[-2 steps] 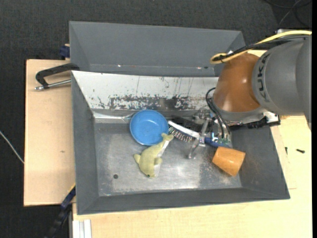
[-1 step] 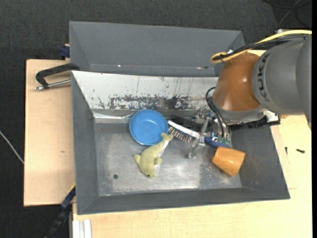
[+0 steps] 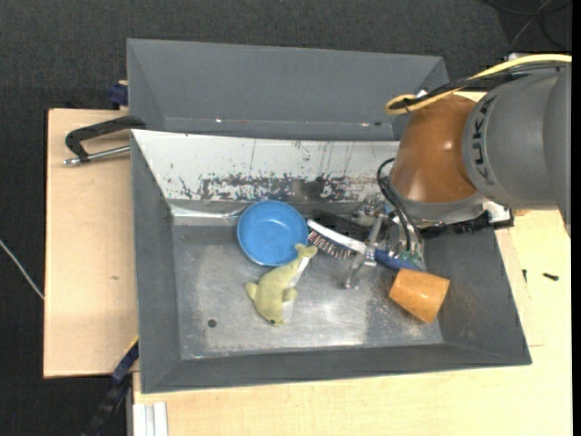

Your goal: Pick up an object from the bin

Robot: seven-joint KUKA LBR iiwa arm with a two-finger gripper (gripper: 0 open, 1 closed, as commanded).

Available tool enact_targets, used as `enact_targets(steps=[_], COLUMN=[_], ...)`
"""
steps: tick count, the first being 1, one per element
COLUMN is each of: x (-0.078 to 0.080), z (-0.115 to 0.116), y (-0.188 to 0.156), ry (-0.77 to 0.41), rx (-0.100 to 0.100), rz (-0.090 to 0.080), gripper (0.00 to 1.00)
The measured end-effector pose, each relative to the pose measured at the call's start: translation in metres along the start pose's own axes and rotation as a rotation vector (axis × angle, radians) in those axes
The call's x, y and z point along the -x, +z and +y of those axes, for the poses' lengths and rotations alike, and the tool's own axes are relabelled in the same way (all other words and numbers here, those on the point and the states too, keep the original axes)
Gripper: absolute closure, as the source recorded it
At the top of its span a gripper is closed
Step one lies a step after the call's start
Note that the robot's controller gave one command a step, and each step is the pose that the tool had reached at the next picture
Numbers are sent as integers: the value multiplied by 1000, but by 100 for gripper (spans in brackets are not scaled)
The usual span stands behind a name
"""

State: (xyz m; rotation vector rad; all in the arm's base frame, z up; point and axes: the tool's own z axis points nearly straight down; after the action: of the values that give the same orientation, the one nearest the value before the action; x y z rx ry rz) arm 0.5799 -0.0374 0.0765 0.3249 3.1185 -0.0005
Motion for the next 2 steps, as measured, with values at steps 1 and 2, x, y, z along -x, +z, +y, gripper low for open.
enact_targets(steps=[1,2], x=[1,3], z=[0,1], y=[-1,-63], ry=[0,0], rx=[0,2], rz=[-1,-4], gripper=[100,100])
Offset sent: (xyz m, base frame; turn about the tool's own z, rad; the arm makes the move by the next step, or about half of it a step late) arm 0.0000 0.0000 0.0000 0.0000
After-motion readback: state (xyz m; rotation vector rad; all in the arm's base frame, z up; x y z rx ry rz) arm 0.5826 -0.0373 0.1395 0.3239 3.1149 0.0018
